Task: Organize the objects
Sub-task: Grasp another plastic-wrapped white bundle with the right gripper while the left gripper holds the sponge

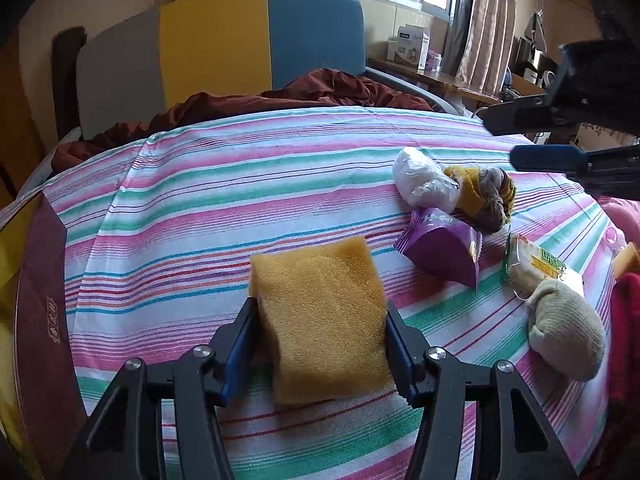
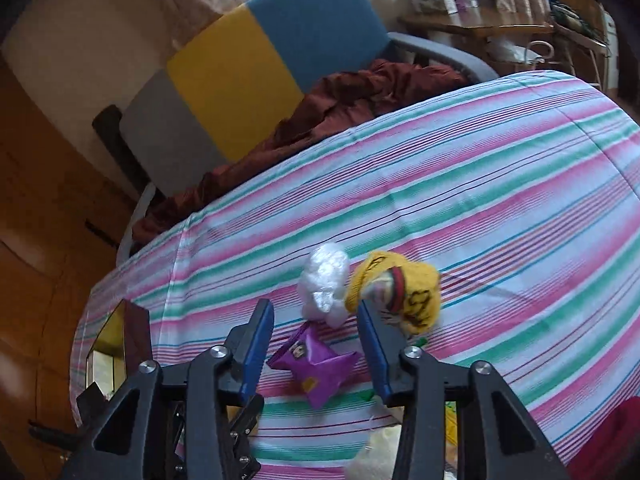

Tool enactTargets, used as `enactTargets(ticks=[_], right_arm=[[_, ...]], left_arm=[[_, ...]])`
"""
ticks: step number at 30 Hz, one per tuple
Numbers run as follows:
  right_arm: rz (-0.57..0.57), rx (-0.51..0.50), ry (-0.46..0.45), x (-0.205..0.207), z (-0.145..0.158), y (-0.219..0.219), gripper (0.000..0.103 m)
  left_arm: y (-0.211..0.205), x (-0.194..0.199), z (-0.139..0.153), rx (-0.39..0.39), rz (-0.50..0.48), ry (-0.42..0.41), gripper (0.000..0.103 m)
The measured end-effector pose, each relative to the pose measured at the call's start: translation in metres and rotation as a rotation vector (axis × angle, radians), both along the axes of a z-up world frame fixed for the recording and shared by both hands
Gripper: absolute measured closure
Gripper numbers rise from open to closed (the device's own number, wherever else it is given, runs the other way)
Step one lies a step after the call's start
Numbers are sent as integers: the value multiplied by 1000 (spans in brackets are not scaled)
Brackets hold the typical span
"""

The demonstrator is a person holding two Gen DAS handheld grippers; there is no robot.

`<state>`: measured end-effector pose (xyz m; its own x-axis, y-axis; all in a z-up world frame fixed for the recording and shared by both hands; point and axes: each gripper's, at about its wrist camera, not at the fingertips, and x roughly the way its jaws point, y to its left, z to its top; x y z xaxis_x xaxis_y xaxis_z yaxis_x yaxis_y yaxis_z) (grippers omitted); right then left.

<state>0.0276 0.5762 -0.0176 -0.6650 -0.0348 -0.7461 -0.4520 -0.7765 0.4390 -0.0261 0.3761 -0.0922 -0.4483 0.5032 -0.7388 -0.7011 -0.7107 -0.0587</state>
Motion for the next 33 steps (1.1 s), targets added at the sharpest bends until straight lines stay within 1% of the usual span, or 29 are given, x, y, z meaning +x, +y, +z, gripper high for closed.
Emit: enactTargets(ticks=[2,5,7,8,10,11,12,14,18,21,25,26,27,30,33], right_arm=[[50,-22,-19,-18,-6,-6,66],[87,-34,-64,-46,-20,-8,66],[52,29,-112,-55,-33,-4,66],[29,37,-127,-54,-40,2,65],[-40,-5,-174,-49,-52,20,64],[-76,-35,-153,-43,-52,30,64],[-108,-42,-132,-39,-49,36,62],[-129,-11,-111,-35,-43,39,59],[-55,16,-144,-47,-47,28,56],[-6,93,-193,-59,-52,15,56],[21,168,-233,-70,-58,9,56],[30,188,-238,-71,-59,8,59],[38,215,-255,-73,-61,6,67],[65,256,-296,-77,-68,2,67],[66,264,-302,-77,-68,2,68]], left_arm=[[0,0,0,6,-1,-4,44],[-1,-1,0,10,-2,-8,44],[-1,-1,0,14,-3,-11,43],[-2,-2,0,17,-3,-14,43],[-2,-2,0,21,-4,-18,43],[-2,-2,0,22,-4,-18,43],[-2,-2,0,22,-4,-18,43],[-2,-3,0,24,-4,-21,43],[-1,-2,0,27,-5,-24,43],[-1,-2,0,29,-5,-25,43],[-1,-2,0,28,-6,-25,43],[-1,-2,0,28,-6,-25,42],[-1,-2,0,28,-6,-25,42],[0,-2,0,25,-6,-22,42],[0,-2,0,25,-5,-22,43]])
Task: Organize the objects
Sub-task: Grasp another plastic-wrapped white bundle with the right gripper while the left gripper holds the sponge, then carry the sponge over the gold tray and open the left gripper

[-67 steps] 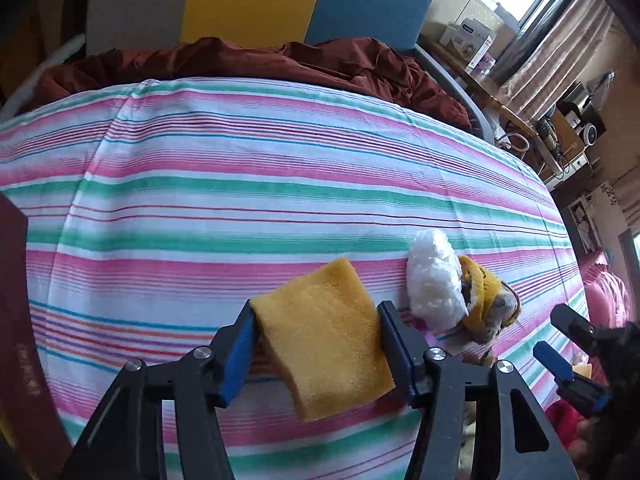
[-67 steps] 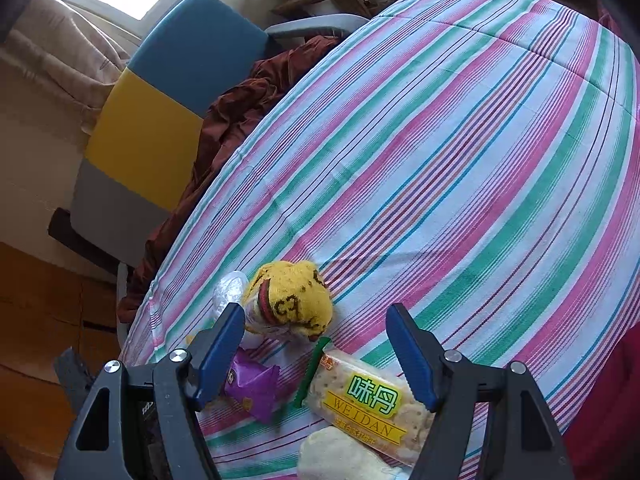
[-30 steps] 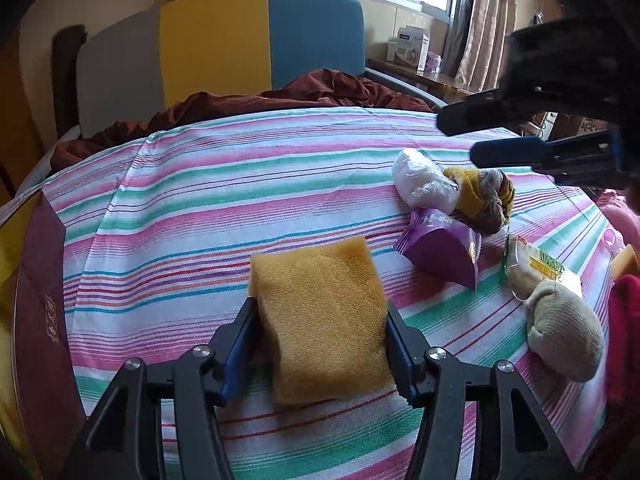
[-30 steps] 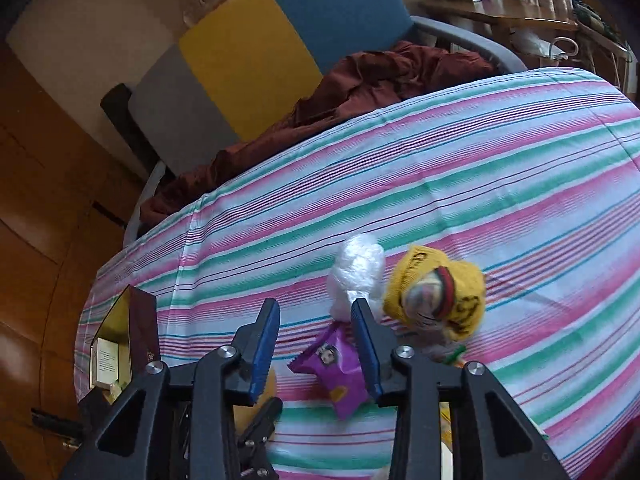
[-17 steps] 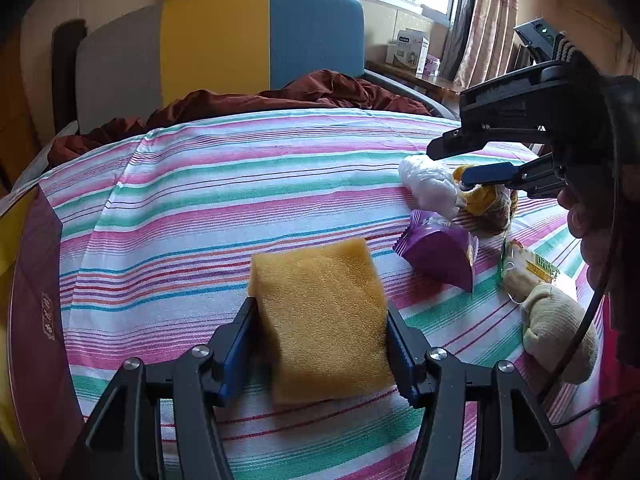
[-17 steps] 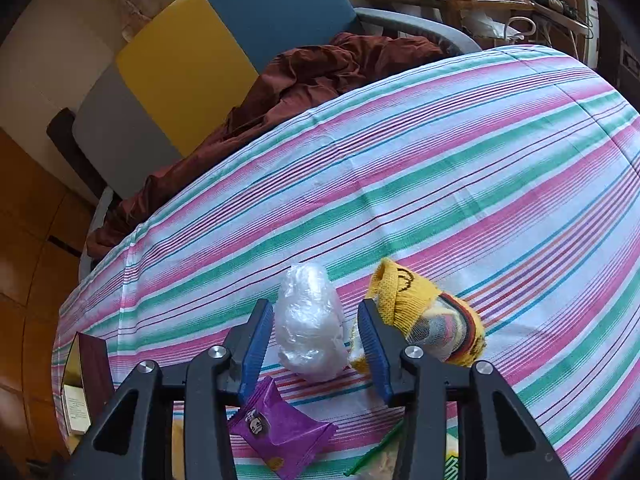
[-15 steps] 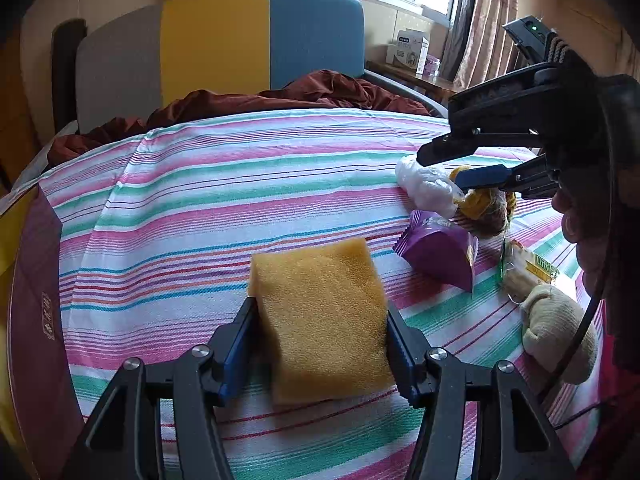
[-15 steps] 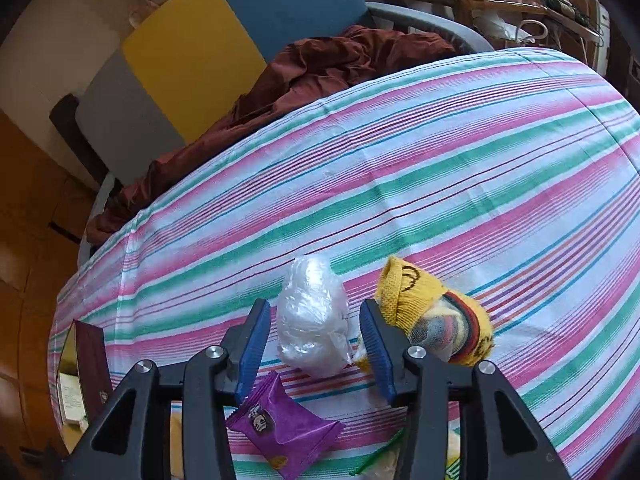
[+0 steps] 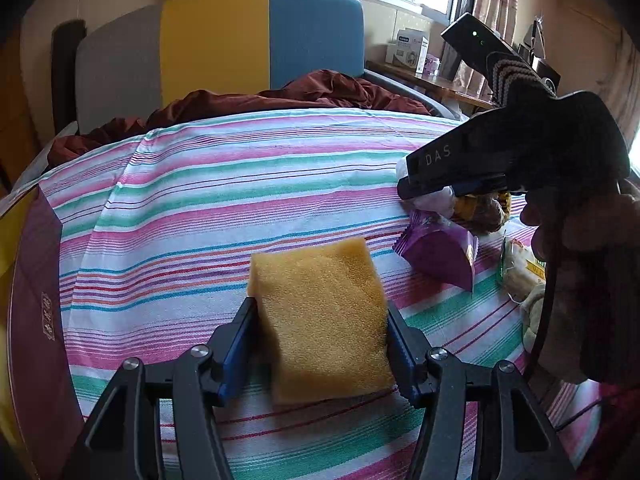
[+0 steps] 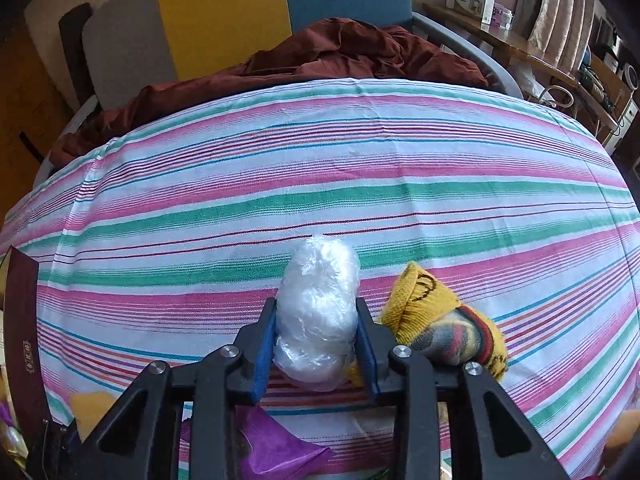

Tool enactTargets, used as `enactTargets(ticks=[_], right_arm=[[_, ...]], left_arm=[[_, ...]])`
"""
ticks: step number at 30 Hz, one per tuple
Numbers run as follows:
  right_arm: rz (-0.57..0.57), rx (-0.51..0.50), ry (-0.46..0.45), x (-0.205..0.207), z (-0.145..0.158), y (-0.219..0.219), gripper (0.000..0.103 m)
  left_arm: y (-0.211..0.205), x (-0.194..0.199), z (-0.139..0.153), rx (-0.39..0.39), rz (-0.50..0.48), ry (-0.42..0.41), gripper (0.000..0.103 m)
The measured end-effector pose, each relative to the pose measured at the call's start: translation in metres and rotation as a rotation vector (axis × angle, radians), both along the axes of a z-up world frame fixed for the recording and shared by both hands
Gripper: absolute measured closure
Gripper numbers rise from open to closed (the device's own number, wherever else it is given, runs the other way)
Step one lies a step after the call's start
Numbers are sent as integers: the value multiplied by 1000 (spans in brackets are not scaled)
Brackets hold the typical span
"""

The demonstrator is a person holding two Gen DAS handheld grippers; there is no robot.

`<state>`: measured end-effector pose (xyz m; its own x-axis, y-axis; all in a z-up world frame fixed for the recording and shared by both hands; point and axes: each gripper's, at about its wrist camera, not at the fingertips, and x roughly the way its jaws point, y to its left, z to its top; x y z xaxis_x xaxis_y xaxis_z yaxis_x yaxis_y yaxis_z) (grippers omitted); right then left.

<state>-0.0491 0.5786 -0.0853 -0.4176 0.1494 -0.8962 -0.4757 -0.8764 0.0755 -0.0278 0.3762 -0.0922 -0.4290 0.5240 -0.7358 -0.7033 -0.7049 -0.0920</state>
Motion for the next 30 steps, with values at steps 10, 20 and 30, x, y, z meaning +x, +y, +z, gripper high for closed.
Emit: enactTargets(ticks=[10,20,30], right_arm=[[15,11,-10,-4,-4,-1,68],[25,41,-13,-8,-6,-4,68],[31,74,-11,-3,-5,-12,68]], left_arm=[[-11,1,12,-17,51,-51,49],[-52,21,59,-21,114,34,48],[-116,23,97,-2,211,94,47]])
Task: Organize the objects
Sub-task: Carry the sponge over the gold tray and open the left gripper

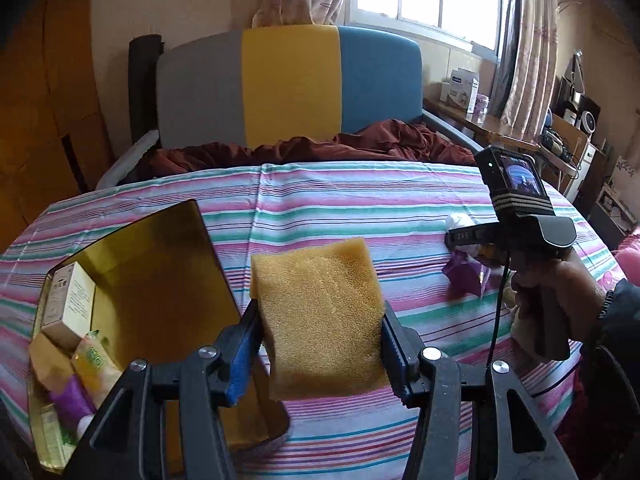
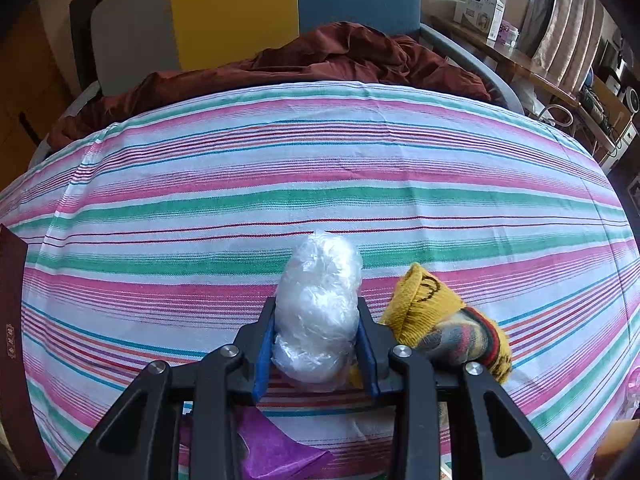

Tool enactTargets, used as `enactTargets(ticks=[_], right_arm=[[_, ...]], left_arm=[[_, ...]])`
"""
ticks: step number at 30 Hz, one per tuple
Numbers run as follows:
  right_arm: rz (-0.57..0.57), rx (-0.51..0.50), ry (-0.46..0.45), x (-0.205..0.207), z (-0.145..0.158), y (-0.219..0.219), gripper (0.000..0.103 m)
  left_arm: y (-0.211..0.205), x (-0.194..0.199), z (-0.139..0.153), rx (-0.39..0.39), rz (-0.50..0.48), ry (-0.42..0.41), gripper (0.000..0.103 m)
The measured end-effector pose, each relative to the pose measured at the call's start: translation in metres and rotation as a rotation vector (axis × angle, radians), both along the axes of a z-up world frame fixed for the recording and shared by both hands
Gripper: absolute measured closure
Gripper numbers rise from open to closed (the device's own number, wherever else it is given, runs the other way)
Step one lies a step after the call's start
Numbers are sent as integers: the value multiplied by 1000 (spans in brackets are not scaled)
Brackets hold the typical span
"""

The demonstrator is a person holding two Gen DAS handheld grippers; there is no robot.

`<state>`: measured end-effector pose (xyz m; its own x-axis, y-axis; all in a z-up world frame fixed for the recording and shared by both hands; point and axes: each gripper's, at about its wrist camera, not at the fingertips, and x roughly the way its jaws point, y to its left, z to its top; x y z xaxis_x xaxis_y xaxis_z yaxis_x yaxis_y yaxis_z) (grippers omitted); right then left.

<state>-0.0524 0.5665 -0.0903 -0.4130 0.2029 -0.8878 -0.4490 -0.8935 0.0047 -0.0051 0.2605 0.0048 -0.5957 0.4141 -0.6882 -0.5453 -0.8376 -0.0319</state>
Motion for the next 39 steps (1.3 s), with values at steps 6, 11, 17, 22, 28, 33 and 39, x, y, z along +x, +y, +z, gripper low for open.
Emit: enactTargets(ticks=[6,11,17,22,28,33,39], right_arm=[[-1,10,3,1,0,-5,68],[-3,28,-1,1,0,-8,68],[-1,36,-11,0,1,-10,68],[5,52,-22,-2,1,-13,68],[11,62,-31,-3,1,-14,68],[16,65,-34,-4,1,-12,68],[17,62,-33,-6,0,-11,68]], left_arm=[[-43,-9,0,21,71,-28,47],[-94,-16,-5,47,140,-52,47],[-171,-42,-5,120,300,-103,47],[-201,-75,-5,198,376,-182,47],[-186,-122,-12,126,384,-203,46],[-175,-172,-26,79,416,-256,44],[-169,-208,-41,0,447,-257,39]])
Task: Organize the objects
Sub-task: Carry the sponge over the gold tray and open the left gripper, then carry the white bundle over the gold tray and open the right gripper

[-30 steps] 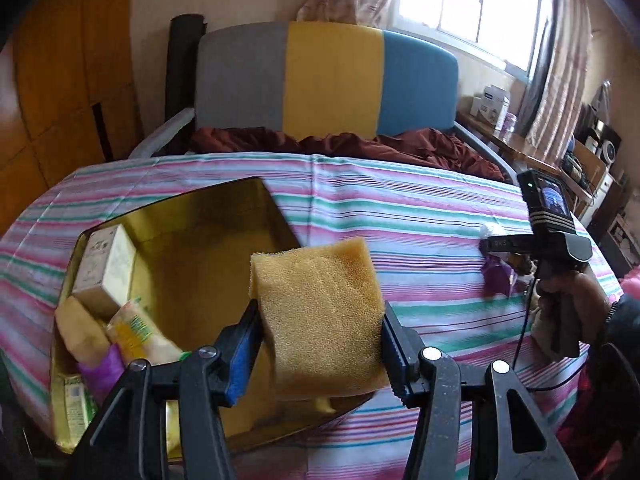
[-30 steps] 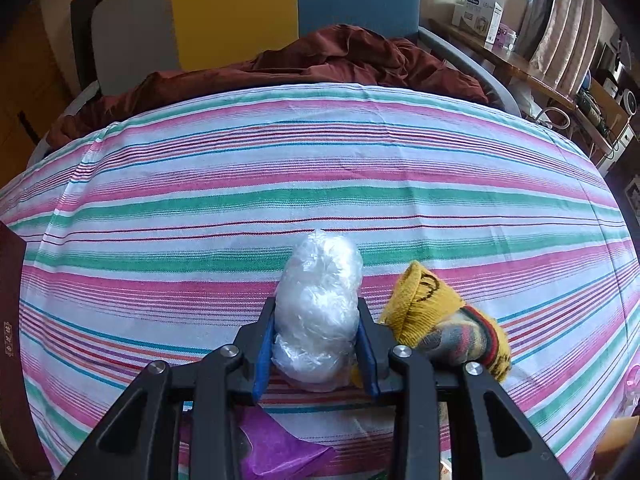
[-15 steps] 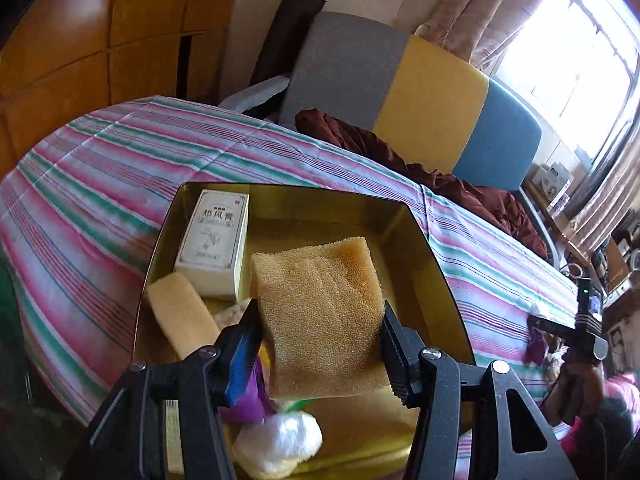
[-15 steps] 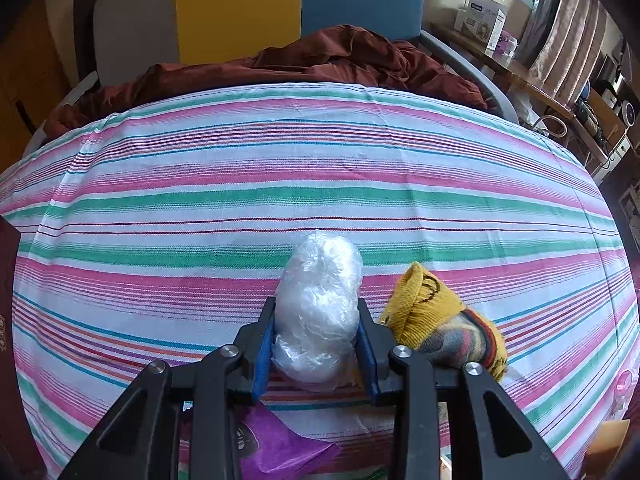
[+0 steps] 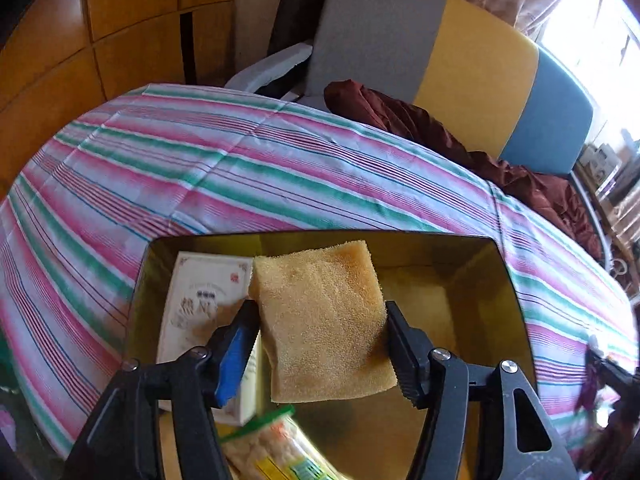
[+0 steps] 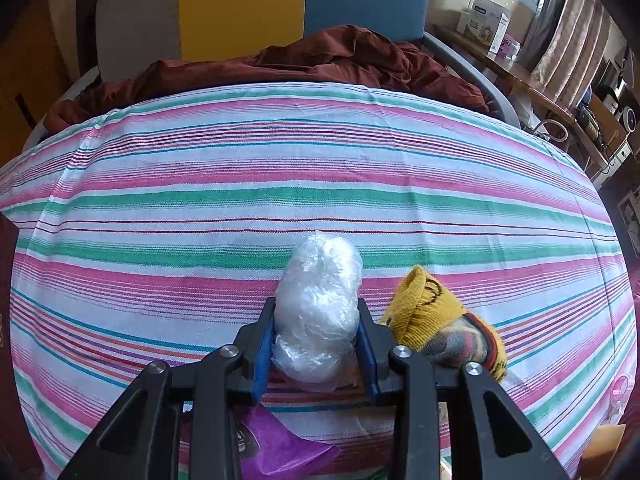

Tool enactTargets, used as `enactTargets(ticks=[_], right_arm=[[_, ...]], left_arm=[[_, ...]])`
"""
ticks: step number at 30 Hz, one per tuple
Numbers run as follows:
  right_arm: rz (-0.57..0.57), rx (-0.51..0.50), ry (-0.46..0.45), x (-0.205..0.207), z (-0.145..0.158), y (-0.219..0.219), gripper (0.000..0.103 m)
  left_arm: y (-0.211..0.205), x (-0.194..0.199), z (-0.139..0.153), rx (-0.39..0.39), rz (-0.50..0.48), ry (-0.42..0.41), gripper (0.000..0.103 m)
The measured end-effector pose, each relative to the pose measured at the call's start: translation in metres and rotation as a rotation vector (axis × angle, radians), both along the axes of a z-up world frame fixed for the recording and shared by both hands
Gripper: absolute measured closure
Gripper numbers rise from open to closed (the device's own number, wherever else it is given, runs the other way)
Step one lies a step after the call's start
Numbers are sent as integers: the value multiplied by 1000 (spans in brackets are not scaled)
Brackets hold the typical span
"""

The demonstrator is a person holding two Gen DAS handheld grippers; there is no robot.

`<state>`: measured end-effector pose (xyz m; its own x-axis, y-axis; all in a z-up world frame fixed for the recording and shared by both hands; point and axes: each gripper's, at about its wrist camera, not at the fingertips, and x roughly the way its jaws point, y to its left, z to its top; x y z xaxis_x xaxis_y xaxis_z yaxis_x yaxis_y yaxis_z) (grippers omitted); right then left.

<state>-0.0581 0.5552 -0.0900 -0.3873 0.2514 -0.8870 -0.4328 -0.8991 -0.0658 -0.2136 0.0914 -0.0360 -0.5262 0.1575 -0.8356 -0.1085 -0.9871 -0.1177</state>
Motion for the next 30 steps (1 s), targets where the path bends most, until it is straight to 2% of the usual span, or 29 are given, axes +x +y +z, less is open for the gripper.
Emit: enactTargets(ticks=[4,9,13,18,21,25,30], right_arm=[[2,6,0,-1,-1,-1,68],[2,7,2,-1,-1,-1,68],[-2,10,7,0,1,-1,68],[-1,11,58,3,12,-3,68],[8,3,99,7,21,-8,68],[35,-15,139,12,35,-20,68],[114,-14,175,17,62,-59,68]], left_arm=[[-5,-1,0,13,-1,6,25],[-14,23,17,34,21,68,27],[-15,67,30,-21,4,169,26],[-19,124,38,-82,-17,240,25],[-23,147,40,-97,-10,258,23],[-31,165,41,-76,-4,261,21],[-37,175,42,-61,6,274,21]])
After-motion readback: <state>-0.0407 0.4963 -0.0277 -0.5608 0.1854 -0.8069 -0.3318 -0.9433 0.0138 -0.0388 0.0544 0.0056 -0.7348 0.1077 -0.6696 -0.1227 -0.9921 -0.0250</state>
